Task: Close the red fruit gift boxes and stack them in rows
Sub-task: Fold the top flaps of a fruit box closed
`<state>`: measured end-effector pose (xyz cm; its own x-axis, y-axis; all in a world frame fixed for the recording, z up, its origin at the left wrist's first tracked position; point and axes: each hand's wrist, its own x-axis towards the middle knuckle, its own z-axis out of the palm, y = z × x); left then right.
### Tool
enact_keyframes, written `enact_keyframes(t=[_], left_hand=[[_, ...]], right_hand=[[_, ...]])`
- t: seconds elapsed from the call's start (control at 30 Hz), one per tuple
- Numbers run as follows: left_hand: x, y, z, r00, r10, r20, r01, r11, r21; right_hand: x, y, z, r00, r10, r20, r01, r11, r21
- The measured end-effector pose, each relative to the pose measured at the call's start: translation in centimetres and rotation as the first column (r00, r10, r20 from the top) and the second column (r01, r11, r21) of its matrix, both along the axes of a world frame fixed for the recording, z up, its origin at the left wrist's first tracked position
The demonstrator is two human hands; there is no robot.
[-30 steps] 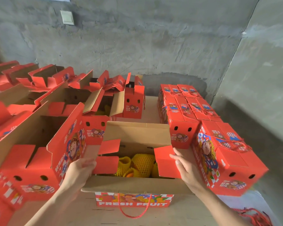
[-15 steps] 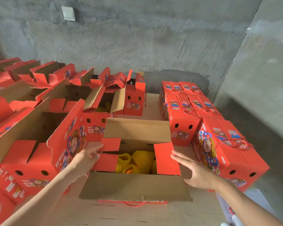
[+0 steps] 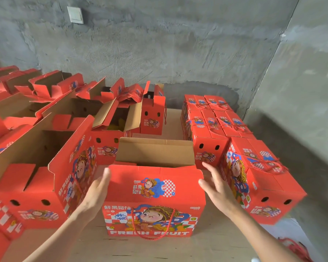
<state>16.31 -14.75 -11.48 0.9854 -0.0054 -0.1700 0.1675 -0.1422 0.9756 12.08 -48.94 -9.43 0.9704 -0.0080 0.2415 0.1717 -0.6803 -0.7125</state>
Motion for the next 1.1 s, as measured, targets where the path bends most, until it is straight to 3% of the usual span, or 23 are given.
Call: enact_keyframes(t=[0.1, 0.27, 0.5, 0.9, 1.1], left_hand=[[-0.5, -1.5, 0.6, 0.986, 0.072, 0.148, -0.074, 0.997, 0.011], [-0.3, -1.4, -0.1, 0.934, 0.037, 0.355, -0.127, 0.964, 0.234], [0.2, -1.8, -1.1, 0.878, 0.071, 0.473, -0.281, 0.877, 0.39], [0.9, -1.7, -1.2, 0.897, 0.122, 0.426, -0.322, 0.84, 0.436], [2.9, -1.5, 1.0, 0.964, 0.145, 0.221, -0.233, 0.859, 0.456]], right_hand=[[0.3, 1.7, -0.7, 0.996, -0.04, 0.075, 0.046, 0.996, -0.072], [0.5, 3.9, -1.4, 0.943, -0.185, 0.277, 0.206, 0.977, -0.048], [0.5, 3.9, -1.1, 0.962, -0.186, 0.197, 0.188, 0.982, 0.009], [1.6, 3.3, -0.3, 0.974, -0.225, 0.019, 0.224, 0.974, 0.042], [2.0, 3.3, -0.7, 0.968, -0.246, 0.038, 0.247, 0.969, -0.006]])
